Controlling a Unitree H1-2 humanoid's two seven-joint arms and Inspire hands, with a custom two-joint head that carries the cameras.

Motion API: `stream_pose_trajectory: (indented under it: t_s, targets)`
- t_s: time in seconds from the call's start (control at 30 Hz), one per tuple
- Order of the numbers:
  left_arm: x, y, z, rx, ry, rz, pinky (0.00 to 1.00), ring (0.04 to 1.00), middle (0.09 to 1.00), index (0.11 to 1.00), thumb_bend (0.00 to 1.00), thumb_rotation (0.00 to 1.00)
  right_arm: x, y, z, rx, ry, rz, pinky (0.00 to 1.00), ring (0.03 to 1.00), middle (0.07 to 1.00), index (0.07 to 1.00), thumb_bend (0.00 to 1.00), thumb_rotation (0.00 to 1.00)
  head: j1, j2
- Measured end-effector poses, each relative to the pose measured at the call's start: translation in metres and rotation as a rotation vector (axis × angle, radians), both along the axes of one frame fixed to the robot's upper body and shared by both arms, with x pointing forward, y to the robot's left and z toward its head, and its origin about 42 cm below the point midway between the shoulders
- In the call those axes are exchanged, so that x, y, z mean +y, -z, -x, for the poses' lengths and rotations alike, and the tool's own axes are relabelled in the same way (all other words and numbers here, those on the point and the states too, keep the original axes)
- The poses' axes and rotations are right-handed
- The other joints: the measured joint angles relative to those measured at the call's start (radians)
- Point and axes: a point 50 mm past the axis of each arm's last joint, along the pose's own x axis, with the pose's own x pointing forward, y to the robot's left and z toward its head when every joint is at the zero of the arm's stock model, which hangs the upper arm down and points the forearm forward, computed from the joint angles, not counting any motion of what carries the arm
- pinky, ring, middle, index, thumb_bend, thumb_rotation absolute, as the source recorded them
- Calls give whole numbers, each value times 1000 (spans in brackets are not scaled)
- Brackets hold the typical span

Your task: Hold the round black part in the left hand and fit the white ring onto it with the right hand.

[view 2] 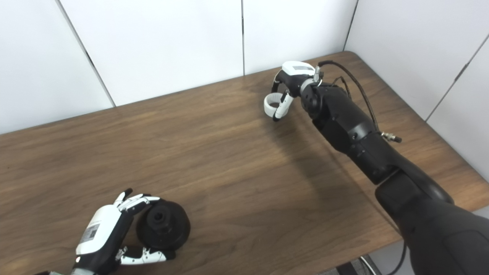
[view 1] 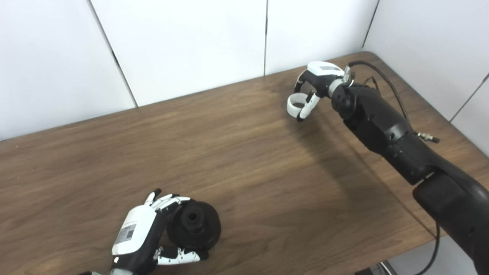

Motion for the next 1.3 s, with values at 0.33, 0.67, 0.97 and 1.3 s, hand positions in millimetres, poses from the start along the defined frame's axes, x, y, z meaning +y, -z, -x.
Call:
stream_pose_trajectory:
  t_s: [0.33,0.67,0.97,1.3]
  targets:
    - [0,0,0,2,-2,0,1000,840,755,481,524,54,-1,2,2,-16,-27,-5,857,896,798,484,522,130,2,2]
    - [-3,0,0,3,-3,6,1000,844,756,480,524,55,-3,1,4,-19,-38,13,844,903,806,485,524,133,24,12]
    - [-12,-3,4,1,-13,-5,1000,852,758,480,525,57,32,-32,36,-62,-222,-8,914,942,814,484,524,132,142,44]
    - [-30,-3,6,-8,-14,-8,1000,854,752,479,525,57,93,-85,92,-142,-506,41,856,921,789,483,525,134,270,81]
